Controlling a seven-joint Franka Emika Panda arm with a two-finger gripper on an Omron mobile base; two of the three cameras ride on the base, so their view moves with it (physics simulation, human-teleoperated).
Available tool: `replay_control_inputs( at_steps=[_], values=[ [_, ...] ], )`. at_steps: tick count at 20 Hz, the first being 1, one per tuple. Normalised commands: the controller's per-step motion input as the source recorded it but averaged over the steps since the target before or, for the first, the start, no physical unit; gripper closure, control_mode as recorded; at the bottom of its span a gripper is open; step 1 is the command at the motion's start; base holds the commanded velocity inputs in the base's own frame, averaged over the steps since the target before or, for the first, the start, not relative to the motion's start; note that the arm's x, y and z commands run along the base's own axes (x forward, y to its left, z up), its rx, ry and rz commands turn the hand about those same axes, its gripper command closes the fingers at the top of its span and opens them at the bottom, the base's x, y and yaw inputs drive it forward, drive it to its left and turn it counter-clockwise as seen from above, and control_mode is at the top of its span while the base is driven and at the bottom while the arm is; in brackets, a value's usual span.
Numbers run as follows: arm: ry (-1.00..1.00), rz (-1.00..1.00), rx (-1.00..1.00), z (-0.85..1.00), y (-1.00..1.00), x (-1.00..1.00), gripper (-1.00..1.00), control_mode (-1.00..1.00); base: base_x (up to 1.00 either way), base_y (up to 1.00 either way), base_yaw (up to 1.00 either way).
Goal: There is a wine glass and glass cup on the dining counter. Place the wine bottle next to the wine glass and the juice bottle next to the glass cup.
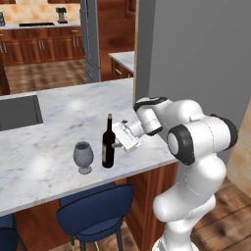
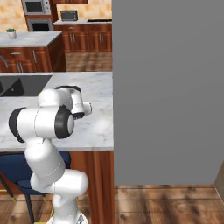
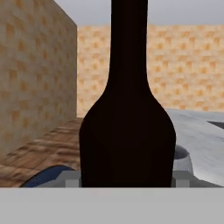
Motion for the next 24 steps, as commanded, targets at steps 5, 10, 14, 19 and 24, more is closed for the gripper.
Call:
replay_control_inputs(
  at_steps=[5,10,14,19,24],
  values=[
    [-0.11,0.0,0.0,-0.17,0.07,0.12,1.0,-1.0,0.0,0.0,0.0],
    [-0.05,0.01,0.01,-0.1,0.08,0.13,1.0,-1.0,0.0,0.0,0.0],
    [0.0,0.0,0.07,-0.15,0.07,0.19,1.0,-1.0,0.0,0.0,0.0],
    [0.0,0.01,0.04,-0.19,0.02,0.2,1.0,-1.0,0.0,0.0,0.0],
    [0.0,0.03,0.0,-0.18,0.0,0.18,1.0,-1.0,0.0,0.0,0.0]
  ],
)
